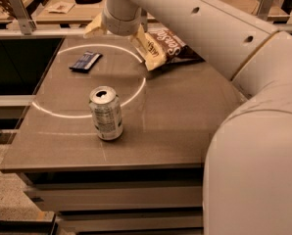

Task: Move rxbar blueberry near 7up can

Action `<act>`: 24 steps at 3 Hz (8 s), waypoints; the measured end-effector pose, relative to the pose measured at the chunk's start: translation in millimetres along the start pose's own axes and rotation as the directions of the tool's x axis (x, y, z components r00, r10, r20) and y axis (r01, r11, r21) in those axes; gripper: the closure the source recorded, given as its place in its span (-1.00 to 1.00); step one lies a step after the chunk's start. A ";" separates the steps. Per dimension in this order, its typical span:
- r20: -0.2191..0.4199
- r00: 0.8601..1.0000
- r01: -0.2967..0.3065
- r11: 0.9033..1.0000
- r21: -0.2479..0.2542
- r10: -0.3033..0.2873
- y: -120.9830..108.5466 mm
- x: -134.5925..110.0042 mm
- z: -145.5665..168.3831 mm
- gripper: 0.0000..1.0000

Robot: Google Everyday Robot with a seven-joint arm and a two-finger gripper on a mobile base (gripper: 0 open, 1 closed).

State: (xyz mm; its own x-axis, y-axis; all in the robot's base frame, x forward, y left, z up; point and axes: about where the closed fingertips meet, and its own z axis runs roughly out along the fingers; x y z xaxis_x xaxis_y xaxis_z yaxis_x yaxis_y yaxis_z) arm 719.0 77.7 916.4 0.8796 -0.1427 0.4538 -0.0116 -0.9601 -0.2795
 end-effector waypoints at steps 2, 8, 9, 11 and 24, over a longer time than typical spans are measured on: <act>-0.001 0.992 0.123 0.992 0.023 -0.123 -42.0 3.8 24.3 -1.00; 0.192 0.980 0.059 0.998 -0.026 -0.053 -65.7 9.3 90.3 -1.00; 0.214 0.974 0.088 0.996 -0.024 -0.081 -60.2 3.8 93.4 -1.00; 0.208 0.955 0.186 0.974 0.129 -0.210 -82.8 -8.8 98.0 -1.00; 0.250 0.950 0.088 0.929 0.359 -0.187 -7.8 -3.1 15.1 1.00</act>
Offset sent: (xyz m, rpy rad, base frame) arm 0.0263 0.0821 -0.0075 -0.0905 -0.0878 0.2562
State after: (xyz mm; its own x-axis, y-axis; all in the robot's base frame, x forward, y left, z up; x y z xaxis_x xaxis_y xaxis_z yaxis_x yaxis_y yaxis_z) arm 723.5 89.2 904.4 0.9568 0.1037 0.2714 0.2372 -0.8183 -0.5235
